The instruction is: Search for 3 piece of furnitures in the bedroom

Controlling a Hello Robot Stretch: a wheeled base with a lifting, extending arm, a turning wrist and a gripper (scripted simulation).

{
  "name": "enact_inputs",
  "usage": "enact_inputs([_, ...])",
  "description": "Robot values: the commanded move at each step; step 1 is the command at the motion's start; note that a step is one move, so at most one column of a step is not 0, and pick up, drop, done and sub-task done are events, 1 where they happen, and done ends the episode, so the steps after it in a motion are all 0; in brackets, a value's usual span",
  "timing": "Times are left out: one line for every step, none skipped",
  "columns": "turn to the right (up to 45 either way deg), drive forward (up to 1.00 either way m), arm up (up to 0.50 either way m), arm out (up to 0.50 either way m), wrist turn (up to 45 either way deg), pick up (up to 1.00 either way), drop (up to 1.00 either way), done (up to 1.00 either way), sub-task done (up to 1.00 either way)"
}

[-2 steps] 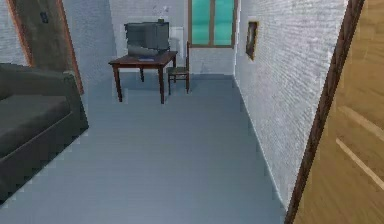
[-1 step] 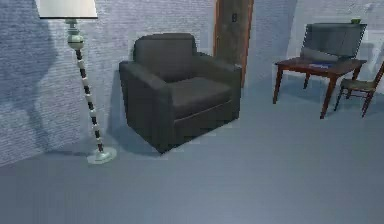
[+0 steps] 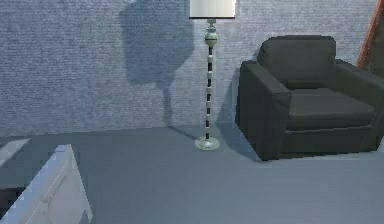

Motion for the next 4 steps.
enact_inputs([0.0,0.10,0.00,0.00,0.0,0.00,0.00,0.00,0.00])
enact_inputs([-45.0,0.00,0.00,0.00,0.0,0.00,0.00,0.00,0.00])
enact_inputs([-30.0,0.00,0.00,0.00,0.0,0.00,0.00,0.00,0.00])
enact_inputs([0.0,0.00,0.00,0.00,0.0,0.00,0.00,0.00,1.00])
